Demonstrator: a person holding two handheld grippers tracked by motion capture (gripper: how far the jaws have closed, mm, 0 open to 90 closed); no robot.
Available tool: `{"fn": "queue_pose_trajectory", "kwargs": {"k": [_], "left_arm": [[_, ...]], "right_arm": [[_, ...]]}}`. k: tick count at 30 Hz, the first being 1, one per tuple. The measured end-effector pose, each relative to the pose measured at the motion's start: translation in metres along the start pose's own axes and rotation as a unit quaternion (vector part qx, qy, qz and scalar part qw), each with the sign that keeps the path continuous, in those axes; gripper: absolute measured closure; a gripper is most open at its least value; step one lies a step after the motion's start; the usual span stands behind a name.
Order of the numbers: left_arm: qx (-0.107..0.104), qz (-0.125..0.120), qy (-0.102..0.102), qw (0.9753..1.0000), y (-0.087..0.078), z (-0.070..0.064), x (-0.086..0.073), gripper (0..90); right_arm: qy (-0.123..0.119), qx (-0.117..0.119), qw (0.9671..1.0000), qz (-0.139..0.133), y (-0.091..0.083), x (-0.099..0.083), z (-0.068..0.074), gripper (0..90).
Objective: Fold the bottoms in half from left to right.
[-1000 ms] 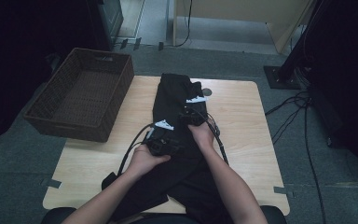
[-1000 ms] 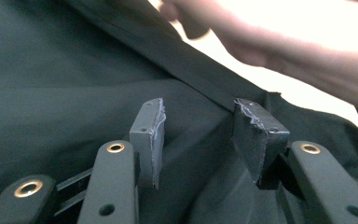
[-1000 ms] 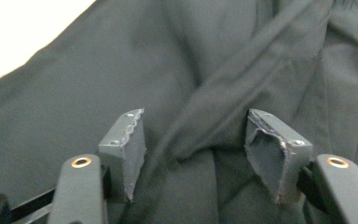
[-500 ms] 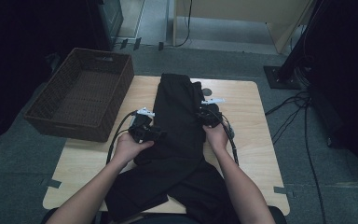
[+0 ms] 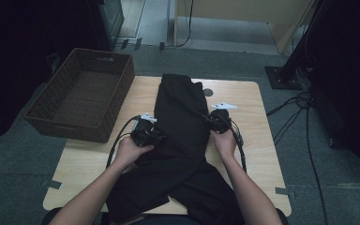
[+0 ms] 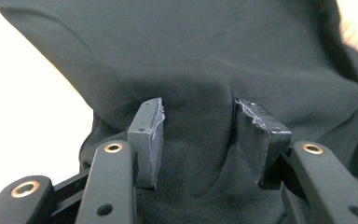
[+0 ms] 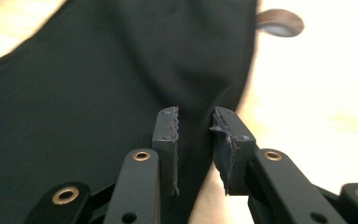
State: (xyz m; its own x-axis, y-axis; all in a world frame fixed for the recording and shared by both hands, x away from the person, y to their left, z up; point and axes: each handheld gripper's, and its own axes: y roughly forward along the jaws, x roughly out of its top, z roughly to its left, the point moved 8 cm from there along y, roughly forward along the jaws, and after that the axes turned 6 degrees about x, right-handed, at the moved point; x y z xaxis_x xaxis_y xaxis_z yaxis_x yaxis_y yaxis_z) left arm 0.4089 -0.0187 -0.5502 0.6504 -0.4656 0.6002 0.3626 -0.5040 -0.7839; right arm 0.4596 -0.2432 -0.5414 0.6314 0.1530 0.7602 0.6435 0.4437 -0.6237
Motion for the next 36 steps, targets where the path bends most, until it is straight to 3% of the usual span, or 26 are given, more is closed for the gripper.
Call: {"fn": "queue_pose_trajectory", "kwargs": {"k": [8,11,14,17,21,24,28,33,36], "left_arm": [[0.008,0.008,0.003,0.9999,0.007,0.004,-0.007,54.5],[0.013,0.002,0.002,0.9999,0.008,0.004,-0.006,55.4],[0.020,0.000,0.005,0.9998,0.009,0.004,-0.006,57.7],[0.024,-0.005,0.000,0.9997,0.010,0.008,-0.005,60.4],[0.033,-0.024,-0.022,0.9989,0.013,0.017,0.000,63.1],[0.051,-0.033,-0.020,0.9980,0.017,0.025,0.006,64.8],[0.061,-0.028,-0.031,0.9973,0.024,0.038,0.020,64.9],[0.056,-0.042,-0.057,0.9959,0.036,0.054,0.038,65.1],[0.062,-0.042,-0.062,0.9953,0.040,0.064,0.047,65.9]], "right_arm": [[-0.027,0.042,0.9984,0.026,-0.005,-0.033,0.035,69.4],[-0.051,0.037,0.9974,0.035,-0.003,-0.041,0.040,69.0],[-0.056,0.033,0.9971,0.040,-0.001,-0.045,0.040,69.3],[-0.055,0.030,0.9975,0.032,0.002,-0.044,0.038,71.7],[-0.058,0.024,0.9979,0.016,0.009,-0.039,0.033,72.8],[-0.055,0.020,0.9983,0.007,0.018,-0.032,0.030,73.1],[-0.047,0.016,0.9988,0.004,0.032,-0.019,0.026,72.6],[-0.038,0.007,0.9992,-0.003,0.049,-0.003,0.018,71.7],[-0.033,0.000,0.9995,-0.005,0.057,0.005,0.012,71.0]]}}
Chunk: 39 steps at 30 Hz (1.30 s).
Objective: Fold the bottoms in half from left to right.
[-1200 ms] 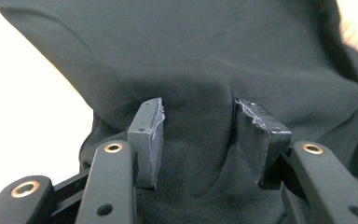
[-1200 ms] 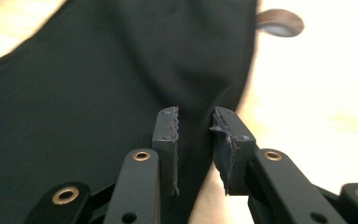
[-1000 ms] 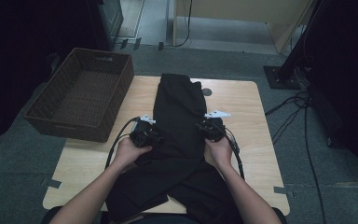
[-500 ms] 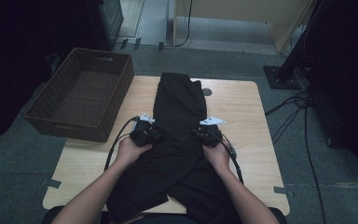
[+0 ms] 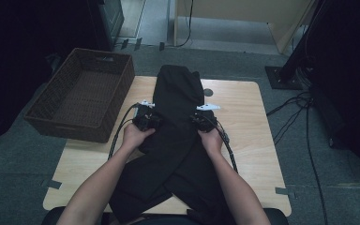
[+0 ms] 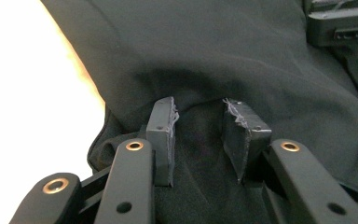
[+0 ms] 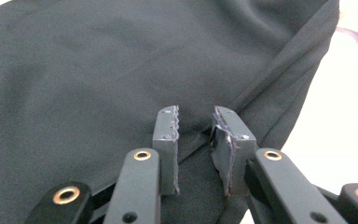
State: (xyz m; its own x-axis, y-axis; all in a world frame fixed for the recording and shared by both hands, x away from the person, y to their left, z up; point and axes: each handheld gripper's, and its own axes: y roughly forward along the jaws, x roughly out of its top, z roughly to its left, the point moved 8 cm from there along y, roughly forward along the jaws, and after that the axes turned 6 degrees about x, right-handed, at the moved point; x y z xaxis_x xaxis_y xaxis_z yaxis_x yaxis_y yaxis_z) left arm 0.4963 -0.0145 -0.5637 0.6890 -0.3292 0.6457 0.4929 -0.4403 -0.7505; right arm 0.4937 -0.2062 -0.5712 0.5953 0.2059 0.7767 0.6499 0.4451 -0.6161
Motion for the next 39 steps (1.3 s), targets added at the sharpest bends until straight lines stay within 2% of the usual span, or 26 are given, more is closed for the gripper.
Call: {"fn": "queue_pose_trajectory", "kwargs": {"k": [3,5,6,8,10,12,15,17,20,24,28,31,35,39], "left_arm": [[0.016,0.004,0.001,0.9999,0.005,0.009,0.009,65.8],[0.024,0.003,-0.011,0.9996,0.007,0.014,0.013,64.9],[0.025,0.001,-0.019,0.9995,0.008,0.017,0.014,62.8],[0.015,0.004,-0.032,0.9994,0.006,0.018,0.014,58.3],[0.015,0.010,-0.016,0.9997,0.001,0.016,0.012,55.7],[0.021,0.016,0.007,0.9996,-0.004,0.013,0.011,52.6],[0.006,0.006,0.009,0.9999,-0.018,0.007,0.011,49.4],[-0.005,0.000,0.005,1.0000,-0.027,0.003,0.009,49.4],[-0.009,0.003,0.015,0.9998,-0.037,-0.002,-0.001,49.9],[-0.032,0.003,0.015,0.9994,-0.050,-0.010,-0.017,50.2],[-0.037,0.007,0.029,0.9988,-0.059,-0.019,-0.032,50.2],[-0.042,0.009,0.042,0.9982,-0.064,-0.027,-0.042,50.1],[-0.050,0.017,0.036,0.9979,-0.065,-0.033,-0.056,50.5],[-0.049,0.029,0.047,0.9973,-0.062,-0.038,-0.065,50.5]], "right_arm": [[0.002,-0.005,1.0000,0.002,0.008,0.007,-0.005,69.6],[0.002,-0.011,0.9999,0.001,0.013,0.012,-0.010,68.1],[0.008,-0.014,0.9999,0.002,0.015,0.014,-0.011,67.5],[0.016,-0.013,0.9998,0.007,0.016,0.017,-0.011,61.5],[0.011,-0.007,0.9998,0.017,0.013,0.017,-0.007,58.8],[0.002,-0.005,0.9999,0.013,0.006,0.019,-0.004,58.7],[-0.001,0.002,0.9999,-0.013,-0.008,0.022,-0.001,59.6],[-0.003,0.009,0.9998,-0.016,-0.018,0.022,0.002,61.0],[-0.005,0.018,0.9997,-0.014,-0.031,0.017,0.007,64.3],[-0.002,0.037,0.9992,-0.013,-0.045,0.005,0.015,68.6],[-0.023,0.039,0.9990,-0.003,-0.056,-0.014,0.025,69.7],[-0.036,0.041,0.9985,0.002,-0.061,-0.027,0.032,69.7],[-0.039,0.054,0.9978,0.010,-0.067,-0.042,0.043,69.7],[-0.046,0.060,0.9968,0.025,-0.068,-0.055,0.050,69.6]]}}
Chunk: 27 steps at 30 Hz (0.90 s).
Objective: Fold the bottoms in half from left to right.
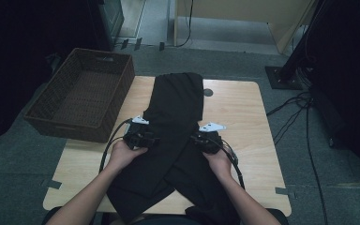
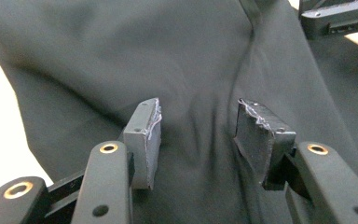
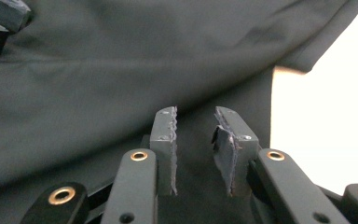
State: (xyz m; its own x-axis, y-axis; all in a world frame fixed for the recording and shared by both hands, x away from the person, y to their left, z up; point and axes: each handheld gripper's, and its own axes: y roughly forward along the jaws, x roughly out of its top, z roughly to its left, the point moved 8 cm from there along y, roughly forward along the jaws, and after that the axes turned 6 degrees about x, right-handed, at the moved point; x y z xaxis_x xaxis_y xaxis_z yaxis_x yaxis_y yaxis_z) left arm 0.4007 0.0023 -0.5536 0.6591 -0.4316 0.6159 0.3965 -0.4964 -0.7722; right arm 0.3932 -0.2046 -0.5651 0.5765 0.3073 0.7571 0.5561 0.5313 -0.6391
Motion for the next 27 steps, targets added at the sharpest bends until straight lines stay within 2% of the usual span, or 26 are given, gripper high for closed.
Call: {"fn": "queue_pose_trajectory", "kwargs": {"k": [2,5,11,16,23,27], "left_arm": [[0.003,0.004,0.006,1.0000,0.002,0.000,-0.002,50.5],[0.009,0.009,0.011,0.9999,0.007,0.000,-0.003,50.6],[0.027,-0.008,0.015,0.9995,0.015,0.007,0.006,54.7],[0.040,-0.017,-0.005,0.9991,0.023,0.023,0.019,57.7],[0.055,-0.022,-0.021,0.9980,0.032,0.044,0.036,58.0],[0.048,-0.013,-0.033,0.9982,0.033,0.047,0.040,55.7]], "right_arm": [[0.002,0.004,0.9999,0.012,0.001,-0.006,0.004,69.0],[-0.012,-0.006,0.9999,0.002,0.001,-0.008,0.006,69.1],[-0.026,-0.005,0.9996,-0.005,0.008,-0.003,0.004,69.6],[-0.021,-0.011,0.9997,-0.006,0.020,0.008,-0.003,69.7],[-0.009,-0.023,0.9997,-0.009,0.041,0.028,-0.016,69.2],[-0.006,-0.027,0.9996,-0.009,0.047,0.034,-0.019,68.9]]}}
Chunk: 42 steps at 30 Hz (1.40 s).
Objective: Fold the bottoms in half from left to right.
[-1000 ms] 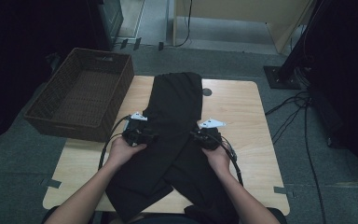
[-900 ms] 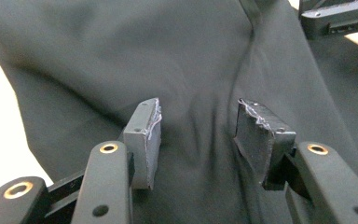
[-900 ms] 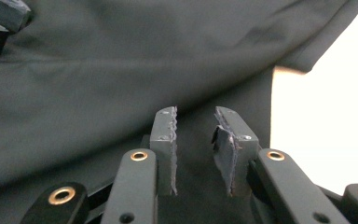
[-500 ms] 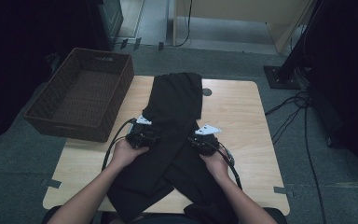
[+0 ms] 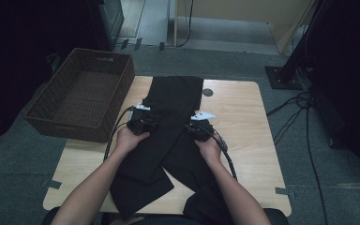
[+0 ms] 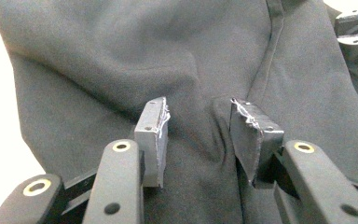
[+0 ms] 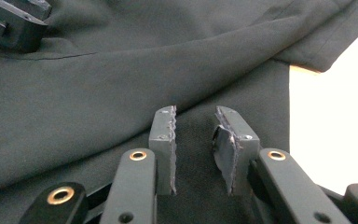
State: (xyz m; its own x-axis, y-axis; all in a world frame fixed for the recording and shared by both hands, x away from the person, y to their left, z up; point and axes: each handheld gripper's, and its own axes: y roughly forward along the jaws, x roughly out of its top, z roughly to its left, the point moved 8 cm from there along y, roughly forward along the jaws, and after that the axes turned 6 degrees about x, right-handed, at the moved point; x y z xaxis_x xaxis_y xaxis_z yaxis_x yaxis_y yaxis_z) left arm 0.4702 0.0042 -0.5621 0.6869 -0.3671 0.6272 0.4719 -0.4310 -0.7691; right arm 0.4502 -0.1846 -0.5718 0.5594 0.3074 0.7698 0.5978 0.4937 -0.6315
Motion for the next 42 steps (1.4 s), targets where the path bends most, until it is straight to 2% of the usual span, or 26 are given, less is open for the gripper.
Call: {"fn": "queue_pose_trajectory", "kwargs": {"k": [3,7,11,17,21,23,25,28,31,34,36,39,42], "left_arm": [[-0.004,0.010,0.009,0.9999,-0.005,-0.002,-0.004,51.7],[-0.031,0.003,0.001,0.9995,-0.020,-0.001,-0.011,50.1],[-0.042,-0.001,0.004,0.9991,-0.033,-0.001,-0.020,48.6],[-0.029,0.011,0.030,0.9991,-0.041,-0.007,-0.033,45.3],[-0.029,0.023,0.028,0.9989,-0.039,-0.008,-0.040,45.1],[-0.030,0.026,0.030,0.9988,-0.039,-0.009,-0.044,45.8],[-0.024,0.026,0.039,0.9986,-0.039,-0.010,-0.046,46.9],[-0.021,0.030,0.043,0.9984,-0.040,-0.011,-0.047,51.2],[-0.031,0.039,0.061,0.9969,-0.043,-0.016,-0.051,60.5],[-0.050,0.048,0.061,0.9957,-0.047,-0.019,-0.054,76.2],[-0.067,0.047,0.050,0.9954,-0.050,-0.020,-0.052,85.6],[-0.081,0.037,0.035,0.9954,-0.057,-0.020,-0.047,87.1],[-0.076,0.023,0.036,0.9961,-0.067,-0.021,-0.042,86.4]], "right_arm": [[0.002,0.014,0.9999,0.004,-0.004,-0.002,0.003,61.8],[0.007,0.025,0.9996,0.010,-0.017,-0.010,0.008,62.0],[-0.003,0.030,0.9995,-0.003,-0.035,-0.015,0.013,62.4],[-0.012,0.031,0.9994,0.008,-0.047,-0.031,0.023,62.4],[-0.018,0.032,0.9992,0.018,-0.049,-0.041,0.029,62.3],[-0.025,0.028,0.9992,0.013,-0.049,-0.043,0.029,62.3],[-0.021,0.029,0.9993,0.012,-0.048,-0.043,0.029,62.8],[-0.023,0.027,0.9993,0.009,-0.048,-0.043,0.030,65.4],[-0.023,0.028,0.9993,0.004,-0.046,-0.042,0.032,69.0],[-0.028,0.030,0.9992,0.002,-0.045,-0.042,0.037,73.0],[-0.029,0.031,0.9991,0.002,-0.043,-0.041,0.040,76.0],[-0.025,0.030,0.9993,0.002,-0.041,-0.040,0.044,79.4],[-0.023,0.037,0.9990,0.004,-0.043,-0.042,0.050,79.2]]}}
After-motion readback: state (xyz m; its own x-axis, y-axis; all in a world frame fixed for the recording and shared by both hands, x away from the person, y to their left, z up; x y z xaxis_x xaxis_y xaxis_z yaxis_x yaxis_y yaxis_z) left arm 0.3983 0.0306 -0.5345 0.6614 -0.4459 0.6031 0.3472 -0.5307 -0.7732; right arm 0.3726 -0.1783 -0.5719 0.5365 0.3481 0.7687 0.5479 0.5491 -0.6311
